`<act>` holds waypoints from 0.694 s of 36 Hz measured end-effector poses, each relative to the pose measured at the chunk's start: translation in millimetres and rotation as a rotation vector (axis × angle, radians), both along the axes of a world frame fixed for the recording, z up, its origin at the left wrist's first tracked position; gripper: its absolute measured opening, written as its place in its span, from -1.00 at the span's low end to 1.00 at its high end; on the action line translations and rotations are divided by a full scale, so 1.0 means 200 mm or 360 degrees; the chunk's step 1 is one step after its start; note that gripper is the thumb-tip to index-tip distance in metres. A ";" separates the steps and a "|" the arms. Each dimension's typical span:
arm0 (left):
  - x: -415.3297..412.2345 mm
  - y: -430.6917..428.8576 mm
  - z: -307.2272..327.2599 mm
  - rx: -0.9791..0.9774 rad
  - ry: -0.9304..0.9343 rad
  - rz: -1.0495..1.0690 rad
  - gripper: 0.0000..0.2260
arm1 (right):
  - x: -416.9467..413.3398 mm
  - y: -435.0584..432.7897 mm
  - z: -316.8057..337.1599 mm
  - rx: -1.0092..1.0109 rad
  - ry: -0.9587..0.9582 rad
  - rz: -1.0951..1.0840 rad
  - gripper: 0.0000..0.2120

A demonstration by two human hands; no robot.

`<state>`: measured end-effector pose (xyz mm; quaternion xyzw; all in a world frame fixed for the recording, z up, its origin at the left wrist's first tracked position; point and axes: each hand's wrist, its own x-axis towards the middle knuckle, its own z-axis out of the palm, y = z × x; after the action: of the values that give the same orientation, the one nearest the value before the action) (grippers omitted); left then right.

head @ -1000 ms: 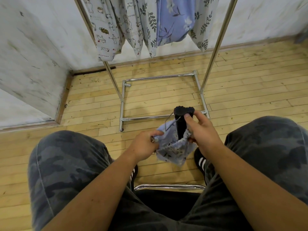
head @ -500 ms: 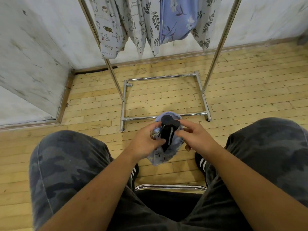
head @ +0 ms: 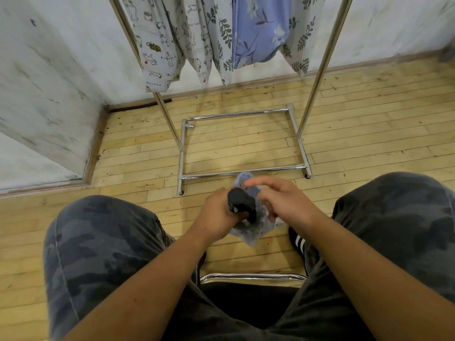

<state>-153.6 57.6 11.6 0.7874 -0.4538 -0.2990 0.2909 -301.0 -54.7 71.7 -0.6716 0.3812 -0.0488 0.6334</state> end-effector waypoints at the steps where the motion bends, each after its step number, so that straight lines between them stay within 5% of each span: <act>1: -0.01 0.00 0.00 -0.0009 -0.0024 -0.0057 -0.86 | 0.01 -0.01 0.01 0.0078 -0.0038 -0.0049 -0.58; 9: -0.02 -0.03 -0.07 0.0172 -0.0186 0.0011 -0.76 | 0.04 0.09 0.15 0.0195 -0.0284 0.0143 -0.67; 14: -0.03 0.00 -0.03 -0.0045 -0.0046 -0.0089 -0.73 | -0.01 0.04 0.05 0.0210 -0.0144 -0.0084 -0.82; 19: -0.03 -0.01 -0.01 0.0010 -0.0023 -0.0249 -0.71 | -0.06 0.02 -0.10 -0.0277 0.0235 0.0129 -0.47; 25: -0.01 0.00 0.00 -0.0016 0.0208 -0.0177 -0.66 | -0.06 0.07 -0.20 -0.0274 0.0174 0.0179 -0.28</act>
<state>-154.6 57.9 10.7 0.7383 -0.4784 -0.3632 0.3068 -313.9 -41.4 31.7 -0.7454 0.3713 -0.0089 0.5535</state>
